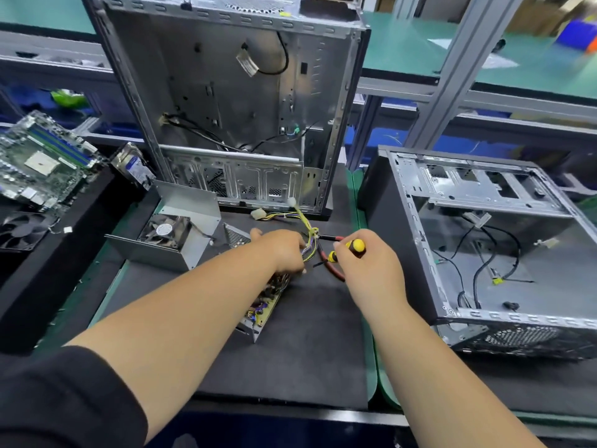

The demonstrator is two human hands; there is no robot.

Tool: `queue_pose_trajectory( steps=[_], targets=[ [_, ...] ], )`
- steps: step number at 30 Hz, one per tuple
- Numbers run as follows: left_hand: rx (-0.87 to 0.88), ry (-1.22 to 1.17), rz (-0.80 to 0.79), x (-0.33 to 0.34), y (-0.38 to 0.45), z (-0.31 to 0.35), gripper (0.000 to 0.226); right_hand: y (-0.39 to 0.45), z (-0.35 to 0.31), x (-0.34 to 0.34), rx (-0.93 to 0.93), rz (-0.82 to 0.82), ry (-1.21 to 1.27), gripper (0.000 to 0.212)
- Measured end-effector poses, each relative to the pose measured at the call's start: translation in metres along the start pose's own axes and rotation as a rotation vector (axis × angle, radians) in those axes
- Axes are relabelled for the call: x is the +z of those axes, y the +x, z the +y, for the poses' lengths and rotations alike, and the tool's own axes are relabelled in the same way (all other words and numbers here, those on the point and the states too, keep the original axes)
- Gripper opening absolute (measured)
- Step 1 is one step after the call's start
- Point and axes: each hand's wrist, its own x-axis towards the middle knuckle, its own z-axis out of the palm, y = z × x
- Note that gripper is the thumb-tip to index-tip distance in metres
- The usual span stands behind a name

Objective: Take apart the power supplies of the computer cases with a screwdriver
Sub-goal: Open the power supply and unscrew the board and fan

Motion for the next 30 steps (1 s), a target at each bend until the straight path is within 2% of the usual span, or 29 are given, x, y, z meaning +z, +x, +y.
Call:
queue_pose_trajectory(
  steps=[3, 7, 11, 13, 15, 18, 20, 23, 26, 30],
  targets=[
    [0.018, -0.152, 0.040, 0.002, -0.004, -0.007, 0.061, -0.002, -0.005, 0.000, 0.001, -0.016, -0.036, 0.017],
    [0.029, -0.330, 0.100, -0.002, -0.004, -0.013, 0.037, -0.003, -0.012, -0.002, 0.002, 0.015, -0.062, 0.015],
    [0.067, -0.369, 0.111, -0.002, -0.009, -0.021, 0.018, -0.008, -0.015, 0.002, -0.047, 0.057, -0.023, 0.026],
    [0.112, -0.371, 0.103, 0.000, -0.010, -0.024, 0.013, -0.006, -0.014, 0.007, -0.072, 0.053, -0.016, 0.024],
    [0.152, -0.384, 0.095, 0.003, -0.013, -0.026, 0.011, -0.001, -0.013, 0.015, 0.023, -0.002, 0.088, 0.012],
    [0.187, -0.399, 0.111, 0.006, -0.018, -0.027, 0.009, 0.002, -0.014, 0.033, 0.274, -0.138, 0.321, 0.022],
    [0.212, -0.398, 0.129, 0.007, -0.022, -0.028, 0.003, 0.002, -0.014, 0.044, 0.353, -0.183, 0.375, 0.023],
    [0.215, -0.469, 0.096, 0.005, -0.027, -0.033, 0.022, 0.004, -0.023, 0.054, 0.360, -0.202, 0.321, 0.047],
    [0.232, -0.426, 0.056, 0.003, -0.029, -0.036, 0.029, 0.009, -0.028, 0.060, 0.350, -0.190, 0.235, 0.063],
    [0.337, -0.388, 0.036, 0.005, -0.032, -0.047, 0.032, 0.015, -0.026, 0.063, 0.298, -0.188, 0.056, 0.041]
  ],
)
